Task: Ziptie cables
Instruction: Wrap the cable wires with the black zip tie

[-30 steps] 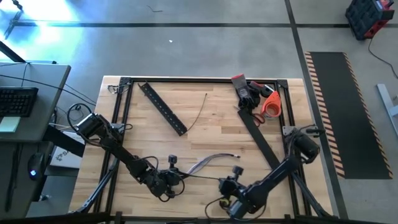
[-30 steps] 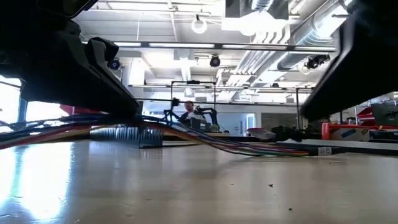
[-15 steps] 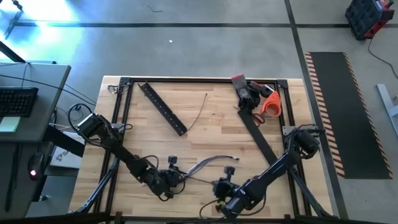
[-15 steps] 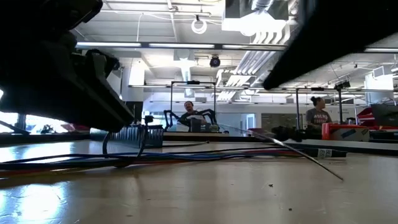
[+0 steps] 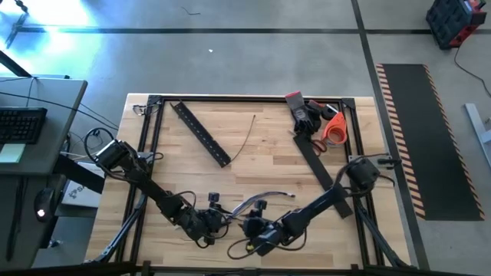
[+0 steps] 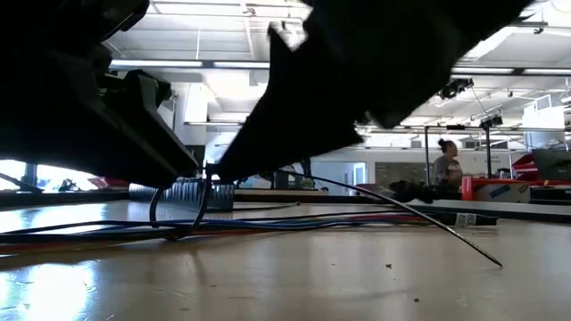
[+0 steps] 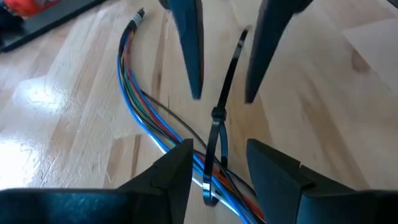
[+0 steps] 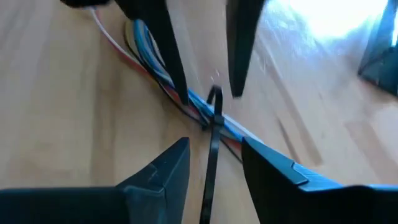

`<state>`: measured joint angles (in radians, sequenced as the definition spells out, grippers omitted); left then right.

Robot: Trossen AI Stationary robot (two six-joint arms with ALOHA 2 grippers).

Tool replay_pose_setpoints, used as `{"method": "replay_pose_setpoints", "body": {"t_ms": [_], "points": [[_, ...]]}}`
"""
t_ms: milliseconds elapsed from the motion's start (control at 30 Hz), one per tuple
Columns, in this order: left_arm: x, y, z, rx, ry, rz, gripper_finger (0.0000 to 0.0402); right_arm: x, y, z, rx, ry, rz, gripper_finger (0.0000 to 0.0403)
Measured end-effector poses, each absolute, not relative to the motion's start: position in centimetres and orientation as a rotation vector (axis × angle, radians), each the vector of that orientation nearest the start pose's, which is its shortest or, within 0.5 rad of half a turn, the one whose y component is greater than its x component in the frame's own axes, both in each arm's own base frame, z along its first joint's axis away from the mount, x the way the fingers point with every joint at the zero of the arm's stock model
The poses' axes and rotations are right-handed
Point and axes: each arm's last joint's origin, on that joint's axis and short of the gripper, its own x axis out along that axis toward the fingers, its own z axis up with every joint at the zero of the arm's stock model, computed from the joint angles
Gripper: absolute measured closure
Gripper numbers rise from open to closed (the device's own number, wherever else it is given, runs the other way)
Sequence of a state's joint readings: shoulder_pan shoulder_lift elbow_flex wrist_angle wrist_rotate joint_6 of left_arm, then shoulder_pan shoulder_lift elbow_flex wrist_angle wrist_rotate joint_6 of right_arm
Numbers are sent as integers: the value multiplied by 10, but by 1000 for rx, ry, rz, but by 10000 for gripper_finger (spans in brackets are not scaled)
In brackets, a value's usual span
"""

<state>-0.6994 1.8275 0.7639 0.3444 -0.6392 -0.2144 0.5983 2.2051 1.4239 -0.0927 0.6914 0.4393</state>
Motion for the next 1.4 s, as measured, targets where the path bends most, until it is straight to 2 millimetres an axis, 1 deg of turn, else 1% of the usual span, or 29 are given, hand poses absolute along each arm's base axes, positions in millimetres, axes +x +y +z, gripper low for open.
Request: {"method": "replay_pose_setpoints", "body": {"t_ms": [67,200,300,400,433,700,800,1100,1300,1400], "points": [[262,-197,114,251,559,-3,266,383,238,113,-101,656,-258,282],[262,-198,115,268,546,-10,266,383,238,115,-79,641,-268,310],[264,-197,116,286,537,-19,266,382,240,115,-61,637,-270,343],[268,-195,117,299,536,-53,266,384,241,116,-43,616,-262,386],[269,-194,117,309,535,-60,266,384,241,116,-40,615,-258,393],[277,-186,117,366,556,-176,266,386,243,119,8,581,-256,400],[277,-186,116,378,561,-211,272,387,243,120,19,576,-258,401],[278,-186,117,382,552,-208,328,387,242,119,54,581,-267,402],[278,-186,117,366,552,-202,389,386,242,118,63,589,-261,402],[277,-187,117,362,555,-204,390,385,244,118,84,598,-255,402]]}}
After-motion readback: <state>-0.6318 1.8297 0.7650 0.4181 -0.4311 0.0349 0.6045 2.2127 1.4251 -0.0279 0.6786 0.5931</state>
